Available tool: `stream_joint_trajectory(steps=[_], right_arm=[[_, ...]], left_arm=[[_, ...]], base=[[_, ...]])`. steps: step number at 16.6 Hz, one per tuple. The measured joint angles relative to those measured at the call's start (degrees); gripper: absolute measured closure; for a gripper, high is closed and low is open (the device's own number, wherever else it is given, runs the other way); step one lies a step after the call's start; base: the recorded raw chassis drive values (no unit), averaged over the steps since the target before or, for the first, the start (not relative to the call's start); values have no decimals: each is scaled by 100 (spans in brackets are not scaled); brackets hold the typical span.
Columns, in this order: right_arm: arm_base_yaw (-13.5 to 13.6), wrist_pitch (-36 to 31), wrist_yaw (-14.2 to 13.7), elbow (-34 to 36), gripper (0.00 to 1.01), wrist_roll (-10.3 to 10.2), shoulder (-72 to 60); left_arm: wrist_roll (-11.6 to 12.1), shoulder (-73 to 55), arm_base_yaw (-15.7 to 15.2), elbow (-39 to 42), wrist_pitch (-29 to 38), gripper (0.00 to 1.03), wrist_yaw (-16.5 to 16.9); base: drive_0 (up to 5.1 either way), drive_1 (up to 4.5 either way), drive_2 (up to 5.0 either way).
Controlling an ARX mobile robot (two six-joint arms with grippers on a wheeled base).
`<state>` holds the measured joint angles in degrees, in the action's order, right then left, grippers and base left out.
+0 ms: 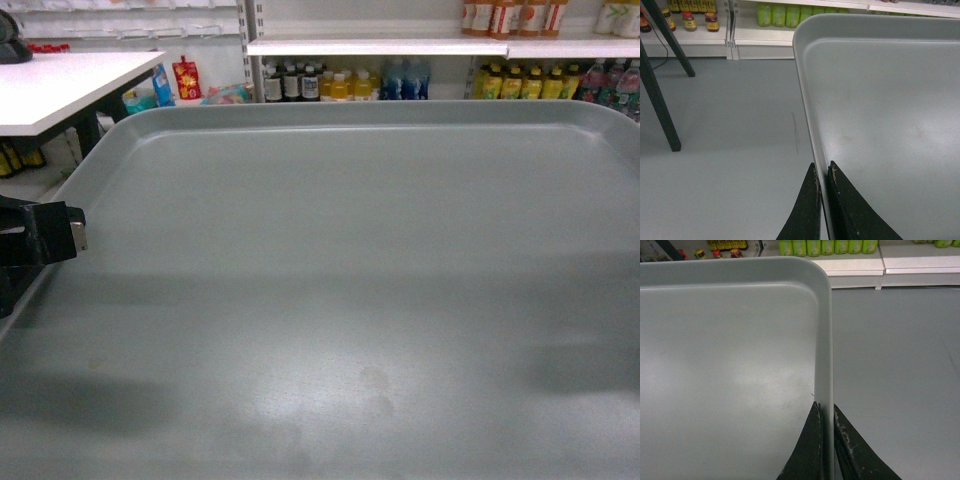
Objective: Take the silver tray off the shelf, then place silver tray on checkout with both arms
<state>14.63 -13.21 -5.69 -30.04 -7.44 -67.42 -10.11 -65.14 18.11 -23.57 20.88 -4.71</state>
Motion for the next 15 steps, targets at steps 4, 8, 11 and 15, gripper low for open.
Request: stream_joint_trajectory(steps=[4,8,11,15], right_arm=[[0,-9,0,0,98,0,2],[0,0,4,0,98,0,0],[0,2,11,0,98,0,0],[0,17,11,0,98,0,-2]], left_arm=[[0,0,0,0,11,100,0],[0,0,0,-2,9,100,-2],[0,0,0,-2,2,100,0],[0,-2,0,-2,-4,100,-2]], base=[[-502,243,243],[-505,241,241],[-507,238,238],[-506,240,240]])
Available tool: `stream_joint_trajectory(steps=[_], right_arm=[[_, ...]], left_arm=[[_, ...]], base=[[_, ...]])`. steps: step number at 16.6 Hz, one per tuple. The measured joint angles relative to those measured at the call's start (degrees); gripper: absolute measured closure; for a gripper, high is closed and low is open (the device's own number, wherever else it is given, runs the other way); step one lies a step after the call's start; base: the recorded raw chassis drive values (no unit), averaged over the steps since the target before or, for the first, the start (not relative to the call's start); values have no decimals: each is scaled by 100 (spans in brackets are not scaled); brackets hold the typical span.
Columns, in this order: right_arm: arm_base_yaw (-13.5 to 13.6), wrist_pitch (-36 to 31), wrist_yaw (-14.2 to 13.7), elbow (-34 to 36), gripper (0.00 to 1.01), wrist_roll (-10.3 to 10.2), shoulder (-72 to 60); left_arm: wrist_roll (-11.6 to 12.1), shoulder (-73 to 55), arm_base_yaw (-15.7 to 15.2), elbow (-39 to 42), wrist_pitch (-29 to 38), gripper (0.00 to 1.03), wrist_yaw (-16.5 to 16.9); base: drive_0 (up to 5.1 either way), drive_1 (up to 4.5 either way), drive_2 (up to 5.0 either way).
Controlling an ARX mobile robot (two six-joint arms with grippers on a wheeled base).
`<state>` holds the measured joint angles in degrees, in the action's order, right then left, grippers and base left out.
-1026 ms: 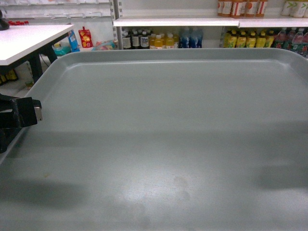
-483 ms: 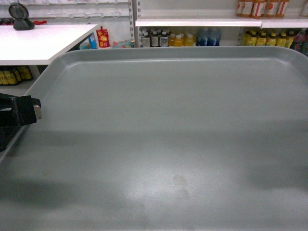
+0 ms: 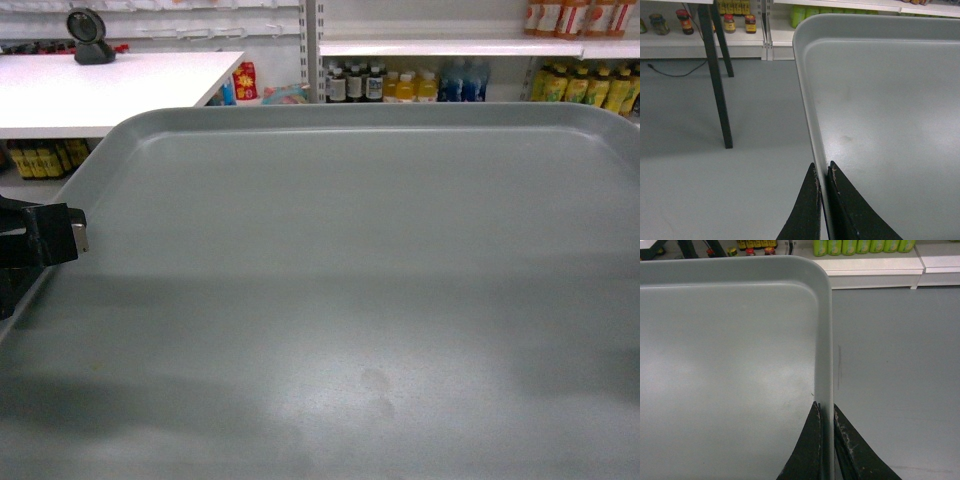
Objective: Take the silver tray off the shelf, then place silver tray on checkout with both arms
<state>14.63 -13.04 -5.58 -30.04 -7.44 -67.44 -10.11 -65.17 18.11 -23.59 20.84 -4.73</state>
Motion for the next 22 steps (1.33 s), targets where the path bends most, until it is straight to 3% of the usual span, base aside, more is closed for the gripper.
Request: stream_joint_trajectory(steps=[22], right_arm=[[0,-17,0,0,98,2,-7]], left_arm=[[0,-2,-4,0,4,100,2]], base=[[-501,244,244]])
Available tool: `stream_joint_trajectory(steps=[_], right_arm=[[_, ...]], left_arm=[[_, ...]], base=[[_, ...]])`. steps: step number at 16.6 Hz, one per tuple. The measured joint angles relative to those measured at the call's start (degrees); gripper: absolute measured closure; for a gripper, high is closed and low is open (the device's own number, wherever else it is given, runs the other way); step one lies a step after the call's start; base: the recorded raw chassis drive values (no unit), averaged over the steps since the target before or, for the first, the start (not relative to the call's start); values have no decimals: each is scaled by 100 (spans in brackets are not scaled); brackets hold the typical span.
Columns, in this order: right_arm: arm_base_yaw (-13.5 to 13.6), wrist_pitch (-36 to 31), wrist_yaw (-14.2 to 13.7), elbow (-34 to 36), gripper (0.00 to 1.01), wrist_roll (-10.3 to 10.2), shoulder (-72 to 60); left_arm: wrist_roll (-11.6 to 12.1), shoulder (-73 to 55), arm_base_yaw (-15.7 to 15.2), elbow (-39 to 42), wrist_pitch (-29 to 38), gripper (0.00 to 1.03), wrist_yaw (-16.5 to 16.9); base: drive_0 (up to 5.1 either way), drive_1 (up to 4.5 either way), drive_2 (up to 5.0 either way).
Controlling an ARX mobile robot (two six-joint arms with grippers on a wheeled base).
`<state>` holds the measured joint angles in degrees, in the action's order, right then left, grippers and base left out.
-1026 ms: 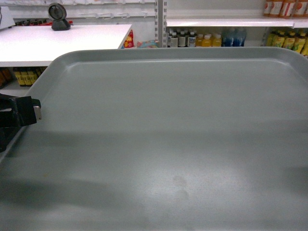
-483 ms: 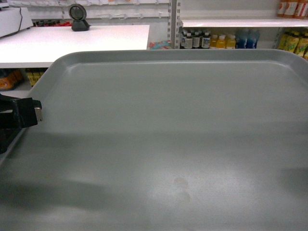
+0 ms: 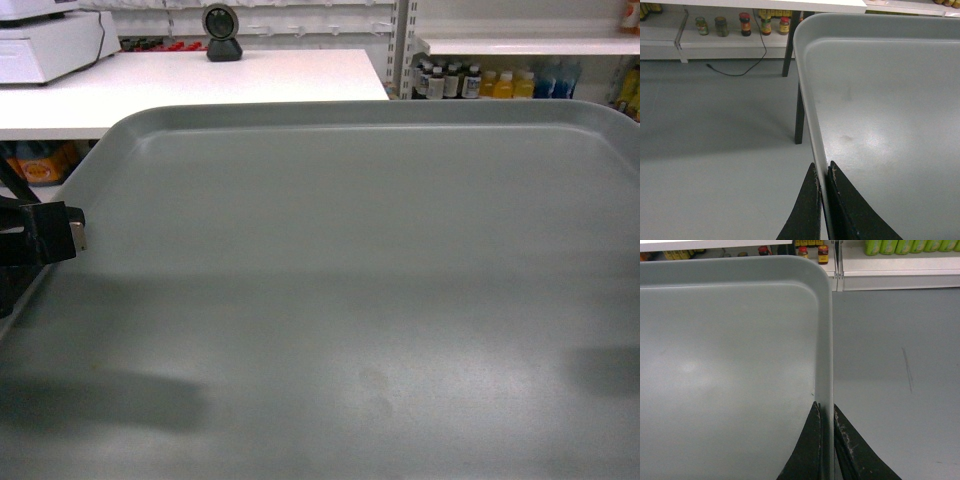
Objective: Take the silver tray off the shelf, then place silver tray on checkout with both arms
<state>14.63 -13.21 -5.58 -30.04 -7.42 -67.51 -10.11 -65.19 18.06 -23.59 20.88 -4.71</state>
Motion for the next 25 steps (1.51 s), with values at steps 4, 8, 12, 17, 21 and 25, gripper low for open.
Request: stream_joint_trajectory(steps=[4,8,12,17,21,25], right_arm=[[0,-26,0,0,98,0,0],[0,-2,0,0,98,-2,-2],[2,-11,0,0,98,0,7],[42,-33,-2,0,98,0,0],[31,-4,-15,0,98,0,0],[31,-7,-15,0,98,0,0]], left_arm=[[2,-2,0,0,7,100,0],[0,-2,0,0,4,100,2],[2,-2,0,2,4,100,0],[4,-2,-20,2,-17,100,-7],[4,0,-15,2,7,100,-7],[4,0,-15,2,-2,100,-7]], base=[[-495,250,250],[-492,253,253],[-497,248,248],[-200,98,98],[0,0,0],[0,0,0]])
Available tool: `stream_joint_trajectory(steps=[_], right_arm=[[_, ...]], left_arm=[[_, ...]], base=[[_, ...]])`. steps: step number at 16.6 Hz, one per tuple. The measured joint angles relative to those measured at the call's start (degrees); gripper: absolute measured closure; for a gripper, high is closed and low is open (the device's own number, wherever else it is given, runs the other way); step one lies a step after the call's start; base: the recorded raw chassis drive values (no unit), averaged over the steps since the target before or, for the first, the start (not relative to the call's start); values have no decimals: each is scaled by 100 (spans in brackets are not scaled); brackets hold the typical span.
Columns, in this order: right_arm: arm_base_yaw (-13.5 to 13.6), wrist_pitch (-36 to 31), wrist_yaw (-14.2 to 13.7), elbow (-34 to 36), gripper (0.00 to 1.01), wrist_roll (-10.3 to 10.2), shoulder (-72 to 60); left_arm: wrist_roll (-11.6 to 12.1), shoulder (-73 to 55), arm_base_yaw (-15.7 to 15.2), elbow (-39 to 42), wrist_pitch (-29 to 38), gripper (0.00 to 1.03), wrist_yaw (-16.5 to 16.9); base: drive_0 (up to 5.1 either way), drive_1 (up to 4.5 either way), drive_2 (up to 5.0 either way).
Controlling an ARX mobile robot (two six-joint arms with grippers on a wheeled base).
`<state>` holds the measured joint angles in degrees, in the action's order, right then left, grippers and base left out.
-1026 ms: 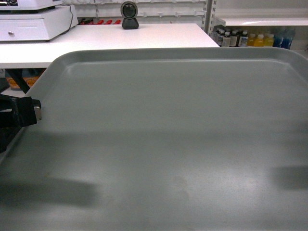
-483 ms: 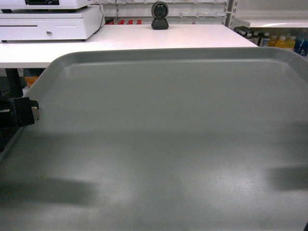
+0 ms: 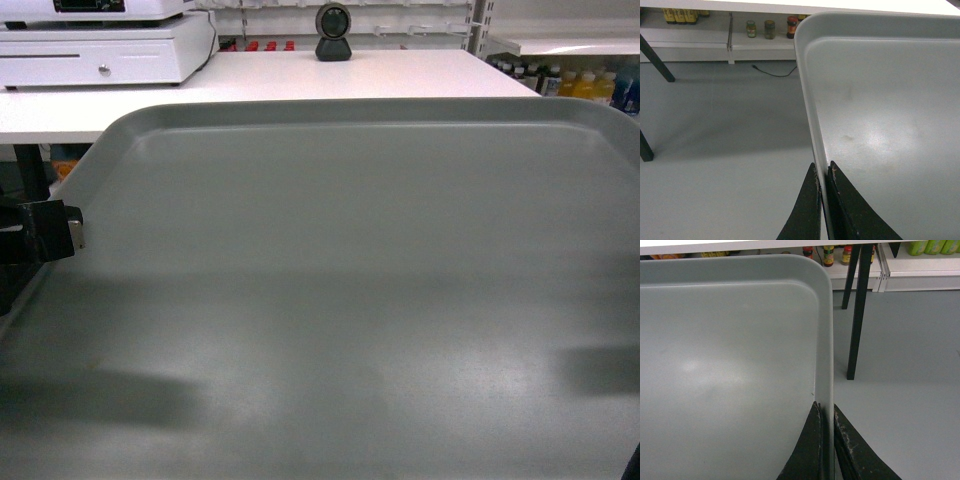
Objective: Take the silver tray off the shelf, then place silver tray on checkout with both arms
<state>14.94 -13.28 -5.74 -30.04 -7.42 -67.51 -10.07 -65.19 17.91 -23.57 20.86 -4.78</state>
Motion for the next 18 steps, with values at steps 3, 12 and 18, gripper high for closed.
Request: stream_joint_trajectory(steps=[3,12,18], right_arm=[[0,0,0,0,98,0,0],[0,26,-2,0,98,0,7],[0,15,-4,0,98,0,9]], left_arm=[[0,0,0,0,0,100,0],[0,2,0,-2,0,100,0],[0,0,9,-2,13,100,4]], base=[[0,0,0],[0,284,-284],[0,431,-432]])
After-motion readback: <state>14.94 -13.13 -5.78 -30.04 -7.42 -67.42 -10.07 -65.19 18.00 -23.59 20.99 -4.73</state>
